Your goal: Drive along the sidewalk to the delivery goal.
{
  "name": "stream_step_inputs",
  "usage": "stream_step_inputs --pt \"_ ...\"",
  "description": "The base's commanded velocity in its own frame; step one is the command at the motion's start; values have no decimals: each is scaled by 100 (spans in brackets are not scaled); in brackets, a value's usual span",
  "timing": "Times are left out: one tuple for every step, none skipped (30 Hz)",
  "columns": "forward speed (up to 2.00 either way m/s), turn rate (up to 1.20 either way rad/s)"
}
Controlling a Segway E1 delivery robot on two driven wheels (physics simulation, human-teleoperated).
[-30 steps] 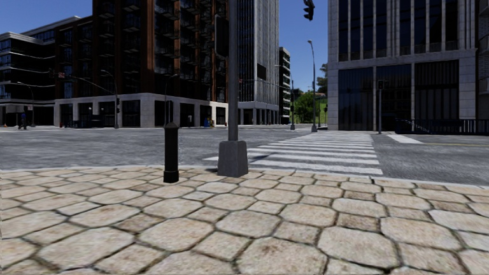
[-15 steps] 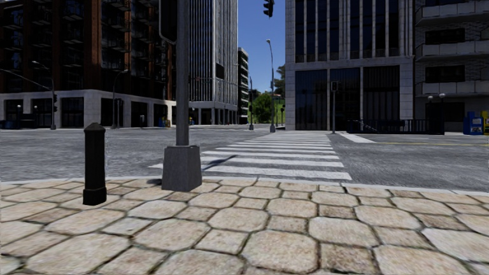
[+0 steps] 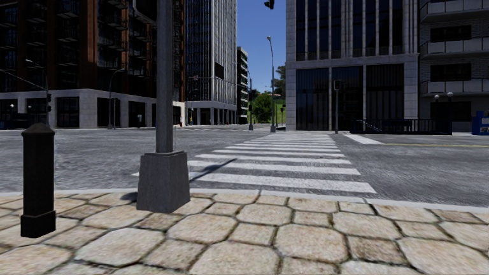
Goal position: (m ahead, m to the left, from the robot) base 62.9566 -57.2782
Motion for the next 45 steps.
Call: stream_step_inputs --pt "129 -59" --pt "129 -84" --pt "129 -103" --pt "129 -103" --pt "130 -113" --pt "130 -114" --pt "130 -115" --pt "130 -115" --pt "131 -115" --pt "131 -115" --pt "131 -111" --pt "134 -7" --pt "142 0" --pt "149 0" --pt "151 0" --pt "151 0" --pt "153 0" --pt "153 0" --pt "154 0" --pt "154 -49" --pt "154 -98" --pt "154 -120" --pt "155 -120" --pt "155 -120" --pt "155 -120" --pt "155 -120" --pt "155 0" --pt "155 0" --pt "155 0" --pt "155 0" --pt "155 0" --pt "155 0" --pt "155 0" --pt "155 0" --pt "155 0" --pt "155 0" --pt "155 0" --pt "156 0" --pt "156 0" --pt "157 0" --pt "157 0" --pt "157 0" --pt "158 0" --pt "158 0" --pt "158 0"
